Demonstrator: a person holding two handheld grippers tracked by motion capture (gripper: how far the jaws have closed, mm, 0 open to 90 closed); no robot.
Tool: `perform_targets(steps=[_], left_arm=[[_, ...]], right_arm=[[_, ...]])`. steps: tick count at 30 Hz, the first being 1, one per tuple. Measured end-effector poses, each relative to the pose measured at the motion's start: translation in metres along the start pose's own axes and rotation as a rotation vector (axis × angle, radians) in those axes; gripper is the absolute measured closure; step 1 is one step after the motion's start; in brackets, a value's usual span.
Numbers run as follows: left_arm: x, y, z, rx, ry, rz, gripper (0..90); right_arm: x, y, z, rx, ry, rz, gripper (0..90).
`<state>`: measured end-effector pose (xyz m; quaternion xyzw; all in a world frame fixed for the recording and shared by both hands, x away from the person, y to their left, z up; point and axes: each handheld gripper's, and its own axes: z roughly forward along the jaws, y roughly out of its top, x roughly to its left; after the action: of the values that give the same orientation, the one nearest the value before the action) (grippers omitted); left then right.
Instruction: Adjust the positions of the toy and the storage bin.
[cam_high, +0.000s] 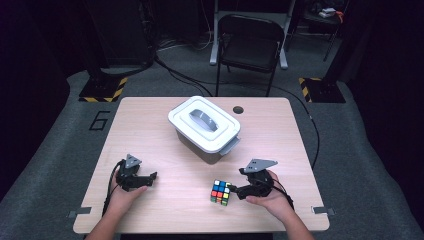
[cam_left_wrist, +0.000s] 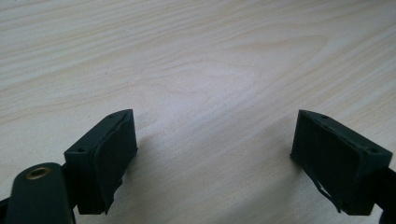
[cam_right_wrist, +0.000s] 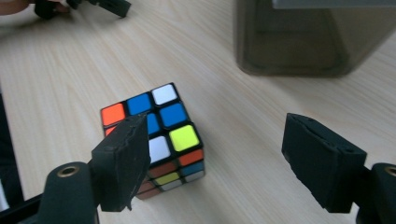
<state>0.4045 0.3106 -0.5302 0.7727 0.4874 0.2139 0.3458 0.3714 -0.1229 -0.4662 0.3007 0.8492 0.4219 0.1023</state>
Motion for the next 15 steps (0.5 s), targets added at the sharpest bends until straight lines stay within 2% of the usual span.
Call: perform_targets(steps=[2, 4, 5, 8, 9, 15], left_arm=[[0.000, 0.000, 0.000, 0.000, 0.000, 0.000, 13.9], [0.000, 0.000, 0.000, 0.000, 0.000, 0.000, 13.9], [0.000, 0.000, 0.000, 0.000, 0.000, 0.000, 13.9], [0.000, 0.000, 0.000, 0.000, 0.000, 0.000, 13.9], [0.000, 0.000, 0.000, 0.000, 0.000, 0.000, 13.9], [0.000, 0.000, 0.000, 0.000, 0.000, 0.000, 13.9]], right_arm=[[0.003, 0.001, 0.001, 0.002, 0.017, -0.016, 22.1], [0.005, 0.001, 0.001, -0.003, 0.019, -0.012, 21.8], [0.009, 0.002, 0.003, 0.000, 0.036, -0.039, 21.3], [0.012, 0.003, 0.004, 0.001, 0.053, -0.042, 21.0], [0.015, 0.003, 0.007, 0.013, 0.073, -0.052, 20.4], [0.023, 0.005, 0.015, 0.019, 0.096, -0.082, 18.6]])
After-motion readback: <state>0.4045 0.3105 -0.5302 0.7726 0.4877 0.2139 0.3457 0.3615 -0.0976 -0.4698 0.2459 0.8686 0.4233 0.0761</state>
